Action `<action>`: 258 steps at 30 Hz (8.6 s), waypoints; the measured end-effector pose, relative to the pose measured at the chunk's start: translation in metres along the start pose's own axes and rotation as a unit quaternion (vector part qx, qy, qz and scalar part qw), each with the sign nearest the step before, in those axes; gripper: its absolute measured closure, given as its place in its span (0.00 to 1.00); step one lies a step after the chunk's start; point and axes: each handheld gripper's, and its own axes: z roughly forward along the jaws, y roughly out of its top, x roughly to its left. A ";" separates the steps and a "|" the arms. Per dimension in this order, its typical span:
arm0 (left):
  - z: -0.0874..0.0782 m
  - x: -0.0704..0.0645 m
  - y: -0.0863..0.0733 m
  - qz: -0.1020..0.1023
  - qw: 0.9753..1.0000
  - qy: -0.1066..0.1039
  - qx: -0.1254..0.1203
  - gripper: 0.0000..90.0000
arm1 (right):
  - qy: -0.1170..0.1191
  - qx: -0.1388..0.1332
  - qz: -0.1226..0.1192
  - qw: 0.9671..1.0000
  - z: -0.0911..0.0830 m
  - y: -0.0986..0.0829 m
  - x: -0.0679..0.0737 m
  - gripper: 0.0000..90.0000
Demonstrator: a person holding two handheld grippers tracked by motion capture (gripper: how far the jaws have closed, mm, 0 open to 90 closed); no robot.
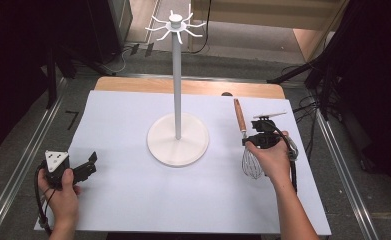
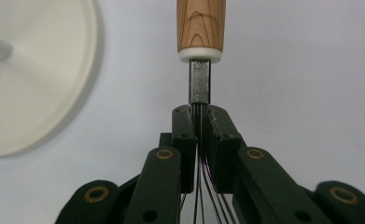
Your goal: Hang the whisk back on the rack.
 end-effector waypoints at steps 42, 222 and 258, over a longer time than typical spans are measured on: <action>0.000 0.000 0.000 0.001 1.000 -0.001 0.000 0.10 | 0.164 -0.375 -0.130 0.903 -0.070 -0.022 0.058 0.93; 0.001 -0.001 0.000 0.001 1.000 0.004 0.003 0.15 | 0.029 -0.356 -0.108 0.928 -0.038 -0.066 -0.010 0.21; 0.001 -0.002 0.000 0.010 1.000 0.004 0.003 0.15 | -0.062 -0.332 -0.035 0.941 -0.042 -0.150 -0.106 0.21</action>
